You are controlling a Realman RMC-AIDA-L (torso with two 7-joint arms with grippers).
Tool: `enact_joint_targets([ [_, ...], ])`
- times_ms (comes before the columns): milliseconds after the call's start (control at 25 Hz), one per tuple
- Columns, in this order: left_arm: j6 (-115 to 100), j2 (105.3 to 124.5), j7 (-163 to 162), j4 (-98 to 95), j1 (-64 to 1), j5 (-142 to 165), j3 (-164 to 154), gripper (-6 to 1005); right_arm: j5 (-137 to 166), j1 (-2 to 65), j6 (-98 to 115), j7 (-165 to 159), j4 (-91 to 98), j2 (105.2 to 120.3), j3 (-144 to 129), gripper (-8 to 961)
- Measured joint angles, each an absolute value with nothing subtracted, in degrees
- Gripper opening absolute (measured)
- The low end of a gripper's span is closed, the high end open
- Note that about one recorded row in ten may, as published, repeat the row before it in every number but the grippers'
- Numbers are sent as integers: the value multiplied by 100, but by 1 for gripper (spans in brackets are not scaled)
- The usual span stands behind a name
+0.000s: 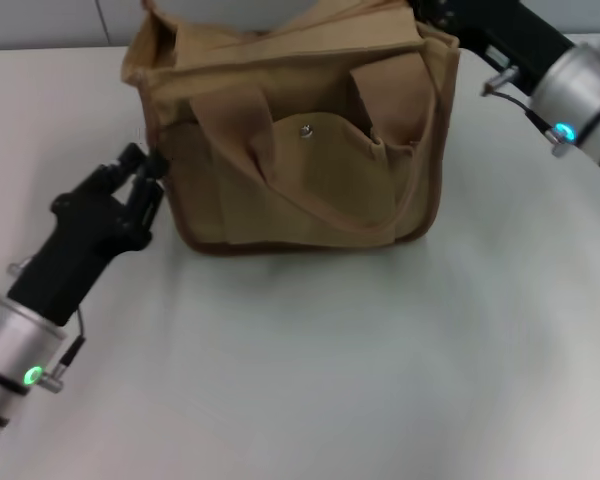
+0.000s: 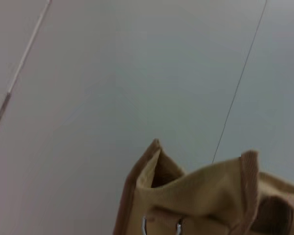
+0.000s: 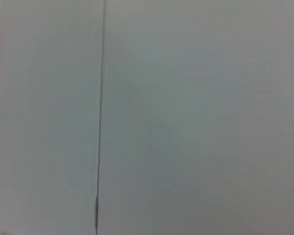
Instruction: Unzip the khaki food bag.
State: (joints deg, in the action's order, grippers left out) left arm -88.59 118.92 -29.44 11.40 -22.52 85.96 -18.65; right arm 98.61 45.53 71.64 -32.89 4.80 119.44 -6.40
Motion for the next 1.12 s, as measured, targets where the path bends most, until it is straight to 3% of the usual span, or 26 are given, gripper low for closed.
enact_joint_targets([
  [240,-10087,11866,-3014,505,-1829,8607,-1977,354,9832,3850,8648,-3949,713,11923,-661,482],
  [400,-10770,11865,-3045,191,-1575,8589,-1976,455,9844,3466,9749,-4860,1247,11914,-832,565],
  [520,-11407,11826,-3597,-618,-1296,8607,-2067,627,9852,3255,10470,-5545,1901,11900,-1387,628],
  [600,-11405,11775,-4241,-1175,-1228,8636,-2313,664,9860,3108,10867,-5986,2430,11857,-2025,669],
  [680,-11364,11636,-4689,-1717,-1178,8786,-2780,701,9872,2948,11140,-6372,2938,11752,-2935,711],
  [760,-11355,11376,-4919,-2072,-1207,9123,-3325,737,9874,2808,11282,-6464,3227,11646,-3816,751],
  [920,-11349,11028,-5332,-2209,-1465,9755,-3904,811,10010,2680,11340,-6461,3491,11612,-4826,810],
  [1120,-11317,11028,-5468,-2310,-1594,9996,-3970,842,10533,2783,11257,-6460,3524,11772,-4995,810],
])
